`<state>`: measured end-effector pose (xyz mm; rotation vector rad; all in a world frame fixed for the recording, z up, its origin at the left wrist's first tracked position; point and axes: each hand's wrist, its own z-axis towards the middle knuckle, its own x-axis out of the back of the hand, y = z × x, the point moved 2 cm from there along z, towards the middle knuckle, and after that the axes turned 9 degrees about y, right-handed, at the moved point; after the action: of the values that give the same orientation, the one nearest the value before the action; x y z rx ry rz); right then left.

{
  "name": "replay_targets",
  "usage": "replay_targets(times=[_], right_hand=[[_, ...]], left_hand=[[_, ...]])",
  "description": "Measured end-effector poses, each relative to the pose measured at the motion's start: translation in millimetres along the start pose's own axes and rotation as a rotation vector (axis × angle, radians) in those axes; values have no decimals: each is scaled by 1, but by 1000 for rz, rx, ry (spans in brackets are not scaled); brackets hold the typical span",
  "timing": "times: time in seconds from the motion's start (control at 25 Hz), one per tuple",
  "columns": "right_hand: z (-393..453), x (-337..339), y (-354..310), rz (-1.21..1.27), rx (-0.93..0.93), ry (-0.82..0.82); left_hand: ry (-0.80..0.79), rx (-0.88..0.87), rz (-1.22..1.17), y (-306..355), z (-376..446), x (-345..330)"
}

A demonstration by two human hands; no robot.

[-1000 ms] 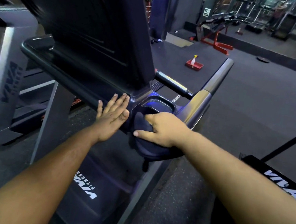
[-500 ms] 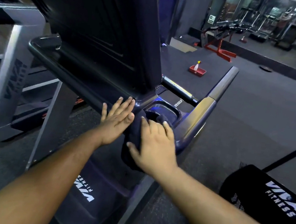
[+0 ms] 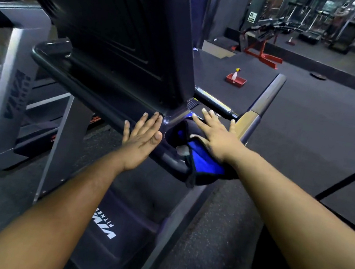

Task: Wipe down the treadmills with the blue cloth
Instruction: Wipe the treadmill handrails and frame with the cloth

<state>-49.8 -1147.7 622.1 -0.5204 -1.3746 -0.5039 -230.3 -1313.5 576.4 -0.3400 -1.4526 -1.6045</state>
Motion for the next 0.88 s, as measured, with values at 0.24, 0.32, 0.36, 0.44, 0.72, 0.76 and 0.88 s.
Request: replay_targets(times=[0.24,0.32,0.36,0.44,0.72,0.76,0.88], right_hand=[[-34,-6,-47,61,72,112],[-64,-9,-19,101,130,205],[-63,-9,2,127,86,224],[-38,-6,35,155,-112,173],[-39,-8,-43,32,-140,117],[-48,-7,-48,30,-98,127],[-24,0,-53,17,-98,31]], left_hand=[[15,-23,43,1,0,0],[1,-24,32,1,0,0],[-5,-22,32,1,0,0],[1,-12,48,1,0,0],[2,1,61,6,-1,1],[-2,-3,57,6,-1,0],[6,0,72,6,0,0]])
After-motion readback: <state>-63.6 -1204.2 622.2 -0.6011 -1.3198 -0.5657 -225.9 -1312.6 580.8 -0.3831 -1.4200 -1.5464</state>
